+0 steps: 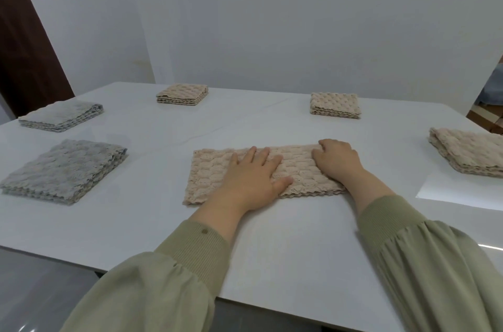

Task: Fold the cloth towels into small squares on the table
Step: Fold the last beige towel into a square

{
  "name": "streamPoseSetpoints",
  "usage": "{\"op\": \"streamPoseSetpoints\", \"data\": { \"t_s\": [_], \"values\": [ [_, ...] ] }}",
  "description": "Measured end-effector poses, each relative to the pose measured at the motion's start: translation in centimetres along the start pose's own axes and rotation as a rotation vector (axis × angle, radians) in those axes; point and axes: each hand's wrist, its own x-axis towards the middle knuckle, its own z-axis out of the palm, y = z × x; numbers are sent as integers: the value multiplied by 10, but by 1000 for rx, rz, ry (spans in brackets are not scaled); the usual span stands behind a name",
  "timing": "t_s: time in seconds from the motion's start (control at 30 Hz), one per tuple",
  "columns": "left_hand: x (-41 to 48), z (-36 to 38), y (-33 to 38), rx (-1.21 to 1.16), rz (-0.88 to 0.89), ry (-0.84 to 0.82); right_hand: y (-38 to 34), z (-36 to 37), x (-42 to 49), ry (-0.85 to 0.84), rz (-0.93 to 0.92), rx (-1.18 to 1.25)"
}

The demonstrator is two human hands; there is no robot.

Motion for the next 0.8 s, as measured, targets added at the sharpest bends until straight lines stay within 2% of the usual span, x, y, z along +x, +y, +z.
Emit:
{"op": "streamPoseSetpoints", "data": {
  "t_s": [0.07, 0.27, 0.43, 0.53, 0.63, 0.8],
  "values": [
    [2, 1, 0, 13, -14, -28, -2, 0, 1, -23, -5, -43],
    [1, 0, 0, 36, -11, -44, -3, -1, 0, 51, 26, 64],
    [2, 1, -1, 40, -10, -41, -6, -8, -8, 121, 57, 624],
    [1, 0, -1, 17, -12, -31, -10, -15, -14, 196, 78, 865],
    [0, 0, -1, -19, -17, -3, -15, -23, -20, 292, 40, 982],
    [0, -1, -2, -157, -47, 81, -30, -35, -34, 375, -69, 1018]
  ]
}}
